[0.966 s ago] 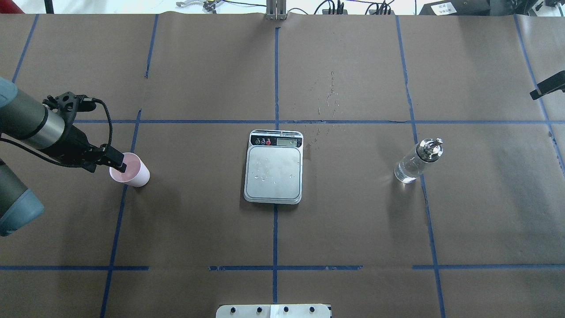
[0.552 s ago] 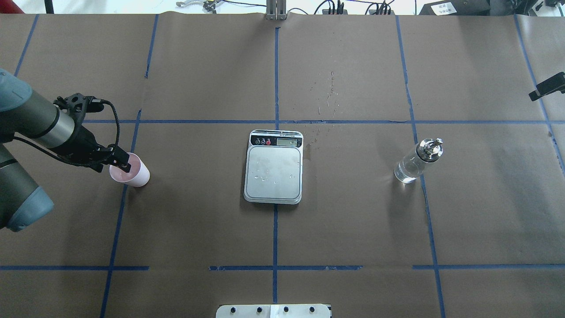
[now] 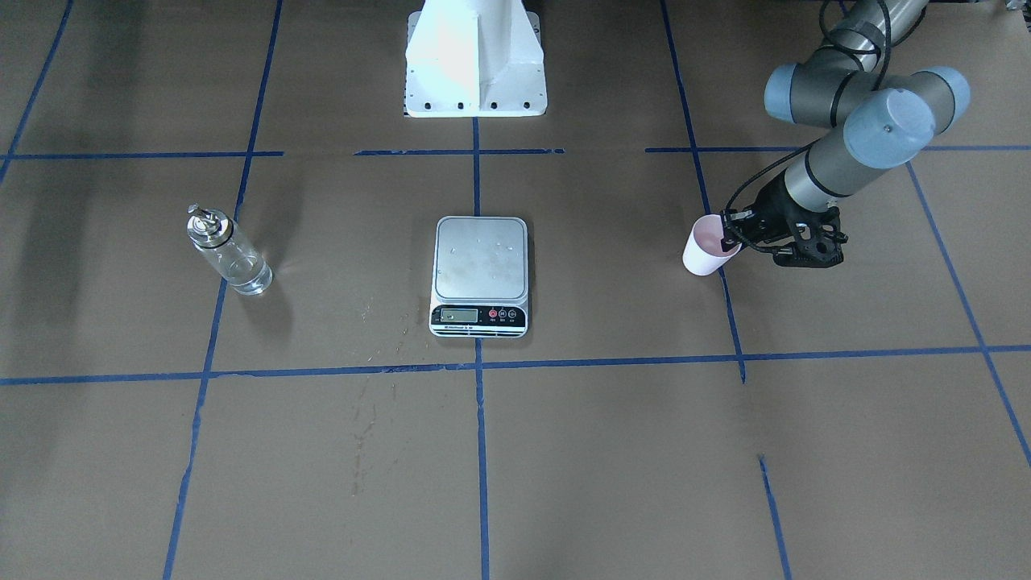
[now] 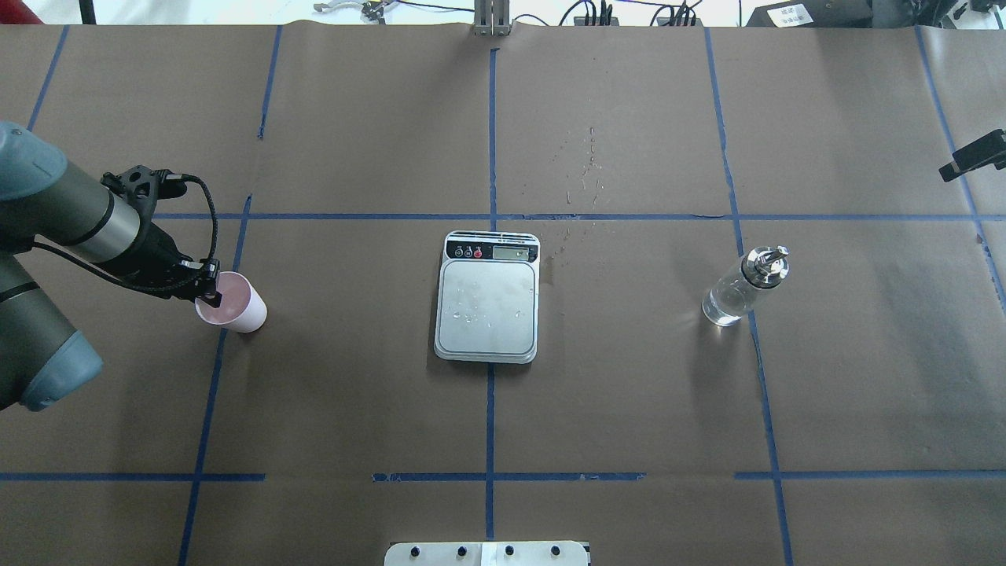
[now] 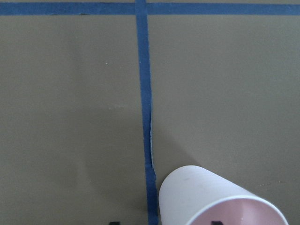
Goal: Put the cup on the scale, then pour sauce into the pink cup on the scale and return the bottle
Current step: 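Carry the pink cup with the left gripper onto the scale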
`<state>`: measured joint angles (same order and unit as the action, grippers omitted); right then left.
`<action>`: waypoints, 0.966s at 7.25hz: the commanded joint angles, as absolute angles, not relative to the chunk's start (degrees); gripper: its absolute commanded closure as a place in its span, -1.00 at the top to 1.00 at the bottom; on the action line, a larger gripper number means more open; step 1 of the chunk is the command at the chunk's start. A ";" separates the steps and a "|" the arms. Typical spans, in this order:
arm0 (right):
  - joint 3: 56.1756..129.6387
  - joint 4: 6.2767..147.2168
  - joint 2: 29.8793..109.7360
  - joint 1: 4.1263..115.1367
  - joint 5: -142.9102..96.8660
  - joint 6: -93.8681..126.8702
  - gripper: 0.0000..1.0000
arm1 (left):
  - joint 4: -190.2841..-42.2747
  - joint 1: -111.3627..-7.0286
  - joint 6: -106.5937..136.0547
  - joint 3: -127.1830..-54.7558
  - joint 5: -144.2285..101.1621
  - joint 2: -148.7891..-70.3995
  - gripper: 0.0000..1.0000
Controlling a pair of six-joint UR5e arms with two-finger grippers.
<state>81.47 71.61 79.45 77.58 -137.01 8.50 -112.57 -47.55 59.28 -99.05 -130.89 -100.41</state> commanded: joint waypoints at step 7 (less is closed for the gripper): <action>81.74 71.10 79.98 76.55 -140.62 10.72 1.00 | -97.12 -35.61 82.26 -96.43 -119.90 -130.24 -1.00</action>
<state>81.79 71.12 79.92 76.79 -140.59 10.63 -97.21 -37.90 81.52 -98.24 -122.55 -127.85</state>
